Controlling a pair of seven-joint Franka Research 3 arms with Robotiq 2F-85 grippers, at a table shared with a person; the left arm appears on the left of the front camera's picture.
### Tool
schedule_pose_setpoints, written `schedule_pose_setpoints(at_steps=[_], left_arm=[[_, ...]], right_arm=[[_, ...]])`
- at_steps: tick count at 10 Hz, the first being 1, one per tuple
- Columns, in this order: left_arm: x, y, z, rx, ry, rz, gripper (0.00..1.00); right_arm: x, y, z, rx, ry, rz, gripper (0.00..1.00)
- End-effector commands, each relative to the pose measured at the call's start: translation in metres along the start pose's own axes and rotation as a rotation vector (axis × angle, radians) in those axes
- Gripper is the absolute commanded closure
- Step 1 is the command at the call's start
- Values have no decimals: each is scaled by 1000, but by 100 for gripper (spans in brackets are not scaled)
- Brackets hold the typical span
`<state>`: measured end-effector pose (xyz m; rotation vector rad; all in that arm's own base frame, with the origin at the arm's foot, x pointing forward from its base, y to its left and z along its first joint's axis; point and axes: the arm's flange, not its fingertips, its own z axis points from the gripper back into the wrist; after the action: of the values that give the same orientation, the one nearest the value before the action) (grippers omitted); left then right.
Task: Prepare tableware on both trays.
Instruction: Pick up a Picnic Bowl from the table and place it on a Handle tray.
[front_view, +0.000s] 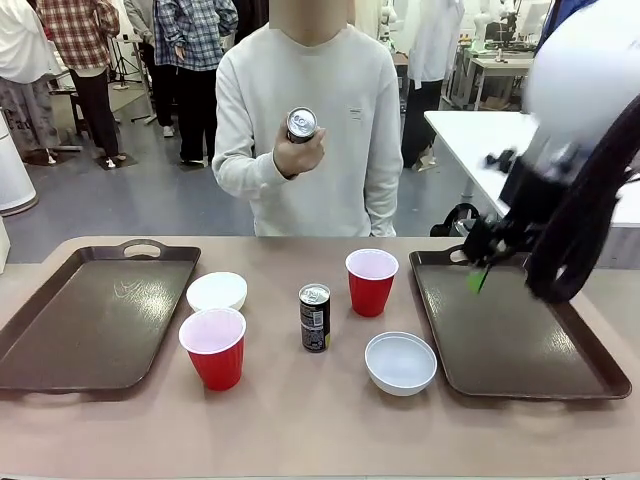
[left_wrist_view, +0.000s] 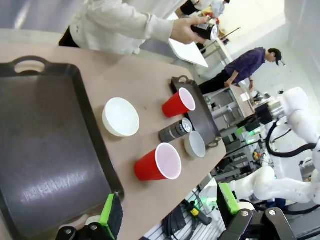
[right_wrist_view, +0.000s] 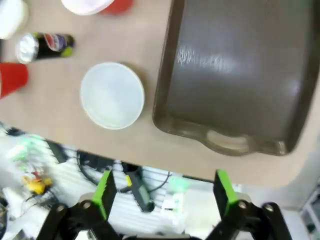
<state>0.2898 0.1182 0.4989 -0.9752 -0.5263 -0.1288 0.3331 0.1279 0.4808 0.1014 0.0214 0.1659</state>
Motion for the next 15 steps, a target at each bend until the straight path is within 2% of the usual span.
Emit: schedule_pose_setpoints(at_steps=[1, 3, 5, 9, 12, 13, 14, 15], left_arm=[[1, 0, 0, -10, -7, -9, 0], [1, 0, 0, -10, -7, -9, 0], [1, 0, 0, -10, -7, -9, 0], [1, 0, 0, -10, -7, -9, 0], [1, 0, 0, -10, -7, -9, 0], [1, 0, 0, -10, -7, -9, 0], [1, 0, 0, -10, -7, -9, 0], [1, 0, 0, -10, -7, -9, 0]], right_arm=[[14, 17, -35, -61, 8, -19, 0], [15, 34, -73, -25, -33, -20, 0], [28, 37, -90, 3, -64, -27, 0], [57, 52, -113, -1, -47, -45, 0], [62, 61, -126, -2, 5, -15, 0], [62, 62, -130, -17, 7, -2, 6], [62, 61, -131, -29, 13, 9, 19], [65, 60, -136, -43, 16, 5, 25]])
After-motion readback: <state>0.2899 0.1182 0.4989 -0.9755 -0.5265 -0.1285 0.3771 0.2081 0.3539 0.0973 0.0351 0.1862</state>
